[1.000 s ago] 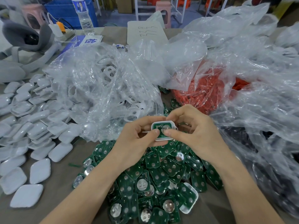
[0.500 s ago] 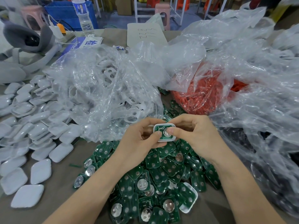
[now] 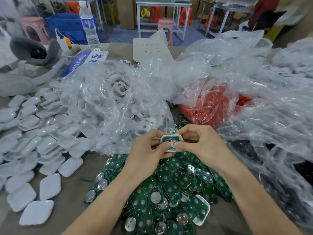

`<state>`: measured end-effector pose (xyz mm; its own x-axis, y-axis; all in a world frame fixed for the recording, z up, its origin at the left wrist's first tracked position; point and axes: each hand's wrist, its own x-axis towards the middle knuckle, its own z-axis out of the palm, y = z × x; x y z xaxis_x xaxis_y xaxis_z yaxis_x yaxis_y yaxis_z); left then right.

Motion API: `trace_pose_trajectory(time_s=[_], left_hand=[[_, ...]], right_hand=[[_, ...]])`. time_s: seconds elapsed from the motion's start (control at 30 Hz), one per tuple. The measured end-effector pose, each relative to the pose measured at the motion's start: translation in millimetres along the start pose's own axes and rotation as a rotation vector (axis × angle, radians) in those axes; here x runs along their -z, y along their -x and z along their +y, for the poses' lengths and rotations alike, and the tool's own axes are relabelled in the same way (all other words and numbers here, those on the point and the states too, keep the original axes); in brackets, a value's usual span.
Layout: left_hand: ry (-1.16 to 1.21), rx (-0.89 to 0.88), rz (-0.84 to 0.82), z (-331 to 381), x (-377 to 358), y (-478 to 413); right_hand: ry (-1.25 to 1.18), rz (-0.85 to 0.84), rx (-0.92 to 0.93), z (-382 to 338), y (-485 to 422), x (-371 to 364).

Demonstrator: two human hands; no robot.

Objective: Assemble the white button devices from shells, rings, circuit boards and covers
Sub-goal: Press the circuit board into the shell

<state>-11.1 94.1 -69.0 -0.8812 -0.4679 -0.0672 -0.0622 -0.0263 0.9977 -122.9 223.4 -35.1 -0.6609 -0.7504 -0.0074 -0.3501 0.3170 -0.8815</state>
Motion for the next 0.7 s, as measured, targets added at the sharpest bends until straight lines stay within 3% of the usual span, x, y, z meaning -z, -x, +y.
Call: trace_pose_trajectory(time_s=[0.6, 0.7], left_hand=[[-0.051, -0.069, 0.084, 8, 13, -6], [-0.056, -0.056, 0.092, 10, 17, -1]], right_hand=[[0.015, 0.075, -0.105, -21, -13, -21], [0.165, 0.049, -0.099, -37, -13, -17]])
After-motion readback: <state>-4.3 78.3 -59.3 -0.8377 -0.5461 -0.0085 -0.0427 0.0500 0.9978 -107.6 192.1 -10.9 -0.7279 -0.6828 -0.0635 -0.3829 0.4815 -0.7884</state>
